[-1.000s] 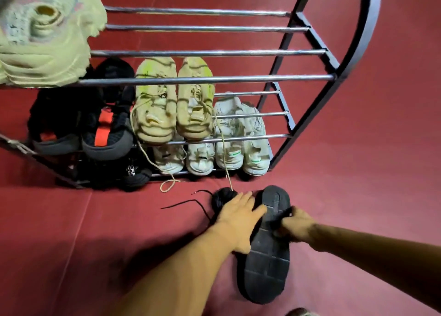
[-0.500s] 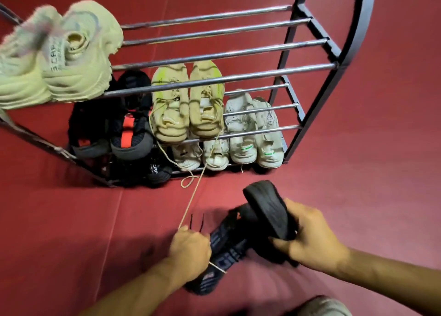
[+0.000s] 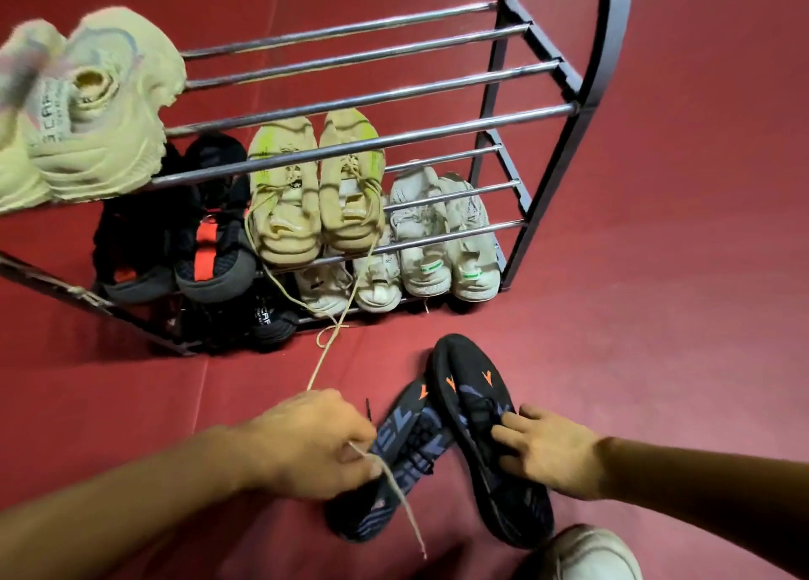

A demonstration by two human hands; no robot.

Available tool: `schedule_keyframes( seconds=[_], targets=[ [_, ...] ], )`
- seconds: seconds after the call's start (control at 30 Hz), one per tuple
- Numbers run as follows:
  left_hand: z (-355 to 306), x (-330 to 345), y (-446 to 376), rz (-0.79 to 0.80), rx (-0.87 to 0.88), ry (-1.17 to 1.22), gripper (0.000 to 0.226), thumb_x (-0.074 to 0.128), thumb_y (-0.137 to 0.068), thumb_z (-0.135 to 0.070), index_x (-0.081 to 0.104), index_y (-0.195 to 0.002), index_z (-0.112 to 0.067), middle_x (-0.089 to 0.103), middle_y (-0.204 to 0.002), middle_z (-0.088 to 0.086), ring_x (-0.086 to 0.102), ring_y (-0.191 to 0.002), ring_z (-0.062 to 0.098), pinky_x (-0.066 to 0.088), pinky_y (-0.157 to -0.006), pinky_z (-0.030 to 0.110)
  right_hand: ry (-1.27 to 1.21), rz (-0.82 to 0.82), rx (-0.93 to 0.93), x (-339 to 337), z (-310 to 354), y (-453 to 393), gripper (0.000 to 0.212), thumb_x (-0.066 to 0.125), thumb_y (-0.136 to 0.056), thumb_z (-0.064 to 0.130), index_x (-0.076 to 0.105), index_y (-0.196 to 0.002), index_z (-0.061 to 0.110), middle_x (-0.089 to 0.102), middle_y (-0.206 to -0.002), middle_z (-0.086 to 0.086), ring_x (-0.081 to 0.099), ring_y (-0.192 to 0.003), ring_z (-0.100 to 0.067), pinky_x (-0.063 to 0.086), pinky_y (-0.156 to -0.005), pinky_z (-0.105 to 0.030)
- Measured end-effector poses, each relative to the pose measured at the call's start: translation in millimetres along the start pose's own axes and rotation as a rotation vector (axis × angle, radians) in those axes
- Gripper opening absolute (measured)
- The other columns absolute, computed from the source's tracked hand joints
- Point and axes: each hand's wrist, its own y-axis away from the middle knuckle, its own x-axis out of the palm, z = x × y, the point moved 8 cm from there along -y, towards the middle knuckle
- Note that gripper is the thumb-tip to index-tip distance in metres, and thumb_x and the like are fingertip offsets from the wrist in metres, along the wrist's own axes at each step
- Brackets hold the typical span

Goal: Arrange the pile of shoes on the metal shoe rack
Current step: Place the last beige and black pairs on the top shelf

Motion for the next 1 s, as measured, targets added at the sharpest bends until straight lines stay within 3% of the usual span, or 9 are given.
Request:
schedule_keyframes(
  seconds=[0.13, 0.23, 0.3, 0.37, 0.47, 0.53, 0.67, 0.83, 1.0],
  targets=[
    [9, -101, 18, -0.536, 0.078, 0.514, 0.051, 0.063, -0.088, -0.040, 0.035, -0.056, -0.013, 0.029, -0.050, -0.006, 0.028, -0.050, 0.005, 0.025, -0.050, 0.021, -0.049, 0.126, 0.071, 22, -1, -8, 0.020, 0.072, -0.066, 0.027, 0.060, -0.082, 0.027, 0.057, -0.096, -0.002, 0.061, -0.084, -0.026, 0.054, -0.068, -0.034],
    [25, -121, 14, -0.676, -0.013, -0.066, 0.049, 0.038, -0.095, -0.055, 0.048, -0.064, -0.020, 0.049, -0.058, -0.006, 0.048, -0.061, 0.013, 0.036, -0.061, 0.030, -0.098, 0.169, 0.056, 20, -3, -13, 0.032, 0.078, -0.054, 0.035, 0.062, -0.081, 0.029, 0.056, -0.096, 0.000, 0.059, -0.084, -0.023, 0.054, -0.067, -0.032],
    [31, -91, 1, -0.589, -0.108, -0.464, 0.037, 0.049, -0.087, -0.051, 0.066, -0.092, -0.019, 0.067, -0.088, 0.003, 0.060, -0.090, 0.025, 0.046, -0.081, 0.039, -0.151, 0.176, 0.071, 18, -6, -13, 0.033, 0.077, -0.053, 0.039, 0.062, -0.082, 0.030, 0.056, -0.096, 0.002, 0.058, -0.084, -0.021, 0.054, -0.067, -0.031],
    [47, -53, -15, -0.389, -0.237, -0.579, 0.061, 0.075, -0.065, -0.034, 0.067, -0.117, -0.004, 0.067, -0.109, 0.015, 0.059, -0.109, 0.036, 0.047, -0.096, 0.045, -0.226, 0.193, 0.095, 20, -9, -8, 0.025, 0.071, -0.062, 0.038, 0.060, -0.083, 0.029, 0.052, -0.100, 0.002, 0.054, -0.089, -0.020, 0.052, -0.070, -0.032],
    [46, -17, -28, -0.456, -0.287, -0.439, 0.046, 0.080, -0.061, -0.021, 0.066, -0.105, -0.011, 0.064, -0.098, 0.010, 0.060, -0.093, 0.034, 0.048, -0.077, 0.044, -0.525, 0.121, 0.267, 16, -22, 5, 0.017, 0.059, -0.068, 0.021, 0.051, -0.082, 0.027, 0.045, -0.099, 0.005, 0.047, -0.087, -0.016, 0.046, -0.069, -0.032],
    [41, 10, -29, -0.446, -0.404, -0.216, 0.031, 0.067, -0.081, -0.036, 0.058, -0.104, -0.018, 0.065, -0.099, 0.005, 0.065, -0.094, 0.031, 0.051, -0.076, 0.043, -0.813, 0.009, 0.569, 16, -36, 17, 0.021, 0.052, -0.064, 0.015, 0.045, -0.081, 0.026, 0.043, -0.092, 0.008, 0.046, -0.076, -0.013, 0.045, -0.066, -0.036],
    [28, 95, -33, -0.177, -0.549, 0.165, 0.069, 0.050, -0.078, -0.076, 0.047, -0.124, -0.024, 0.058, -0.127, -0.003, 0.056, -0.122, 0.022, 0.046, -0.097, 0.035, -1.025, -0.051, 1.180, 35, -55, 41, 0.029, 0.068, -0.074, 0.036, 0.048, -0.089, 0.021, 0.059, -0.092, 0.003, 0.057, -0.084, -0.021, 0.043, -0.072, -0.032],
    [23, 138, -36, -0.102, -0.630, 0.435, 0.064, 0.064, -0.077, -0.067, 0.052, -0.123, -0.024, 0.057, -0.129, -0.001, 0.055, -0.123, 0.022, 0.045, -0.100, 0.033, -1.106, 0.287, 1.150, 52, -28, 21, 0.037, 0.065, -0.089, 0.052, 0.048, -0.103, 0.022, 0.067, -0.112, -0.004, 0.065, -0.104, -0.023, 0.044, -0.076, -0.025],
    [23, 155, -24, -0.250, -0.718, 0.509, 0.034, 0.054, -0.095, -0.046, 0.059, -0.112, -0.017, 0.064, -0.122, -0.001, 0.062, -0.116, 0.022, 0.047, -0.095, 0.031, -1.113, 0.064, 1.139, 20, -18, 3, 0.024, 0.056, -0.098, 0.039, 0.041, -0.089, 0.024, 0.063, -0.094, -0.003, 0.058, -0.087, -0.022, 0.033, -0.069, -0.024]
  ],
)
